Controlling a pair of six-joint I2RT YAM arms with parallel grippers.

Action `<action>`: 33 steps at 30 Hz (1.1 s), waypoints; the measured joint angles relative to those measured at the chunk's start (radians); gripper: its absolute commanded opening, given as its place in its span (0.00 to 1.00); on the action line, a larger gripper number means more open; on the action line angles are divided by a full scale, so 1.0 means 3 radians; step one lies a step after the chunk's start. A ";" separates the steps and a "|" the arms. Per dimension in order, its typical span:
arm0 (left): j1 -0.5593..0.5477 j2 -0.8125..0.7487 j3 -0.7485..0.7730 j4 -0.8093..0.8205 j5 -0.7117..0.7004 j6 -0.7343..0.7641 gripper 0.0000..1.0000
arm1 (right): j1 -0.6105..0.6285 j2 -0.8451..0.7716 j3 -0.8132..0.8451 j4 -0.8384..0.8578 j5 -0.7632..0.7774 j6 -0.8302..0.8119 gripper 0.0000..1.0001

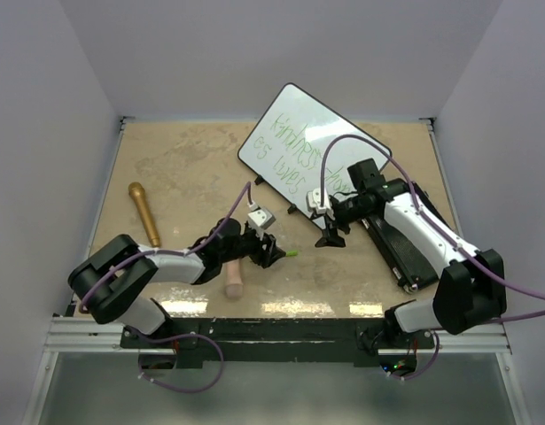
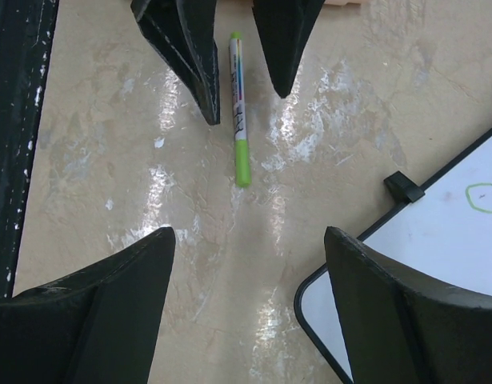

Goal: Write a sentence on the whiteboard
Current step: Reset both arms

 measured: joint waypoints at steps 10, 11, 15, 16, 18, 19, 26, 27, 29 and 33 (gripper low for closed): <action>0.0118 -0.1306 -0.0018 -0.0516 -0.0823 -0.0045 0.86 | -0.0310 -0.0114 -0.0004 0.0041 -0.0069 0.0184 0.80; 0.0167 -0.1464 0.0046 -0.0643 -0.0895 -0.0076 0.89 | -0.0375 -0.0186 -0.0003 0.0075 -0.0065 0.0271 0.81; 0.0515 -0.1972 0.0420 -0.1142 -0.1035 -0.0165 0.95 | -0.0676 -0.0533 0.0137 0.0271 0.0015 0.0740 0.83; 0.0628 -0.2069 0.0537 -0.1270 -0.1035 -0.0175 0.95 | -0.0771 -0.0618 0.0212 0.0352 0.0041 0.0894 0.84; 0.0842 -0.2197 0.0774 -0.1513 -0.1026 -0.0181 0.96 | -0.0946 -0.0754 0.0380 0.0510 0.0085 0.1199 0.85; 0.0952 -0.2246 0.0942 -0.1662 -0.1027 -0.0164 0.96 | -0.1052 -0.0819 0.0472 0.0631 0.0114 0.1385 0.87; 0.1069 -0.2425 0.1497 -0.2369 -0.0964 -0.0092 1.00 | -0.1333 -0.1076 0.0640 0.1193 0.0529 0.2557 0.99; 0.1069 -0.2475 0.1497 -0.2440 -0.0940 -0.0092 1.00 | -0.1343 -0.1109 0.0640 0.1244 0.0652 0.2712 0.99; 0.1069 -0.2560 0.1497 -0.2584 -0.0910 -0.0092 1.00 | -0.1350 -0.1164 0.0650 0.1316 0.0891 0.2956 0.99; 0.1069 -0.2664 0.1497 -0.2739 -0.0903 -0.0084 1.00 | -0.1352 -0.1296 0.0685 0.1428 0.1354 0.3417 0.99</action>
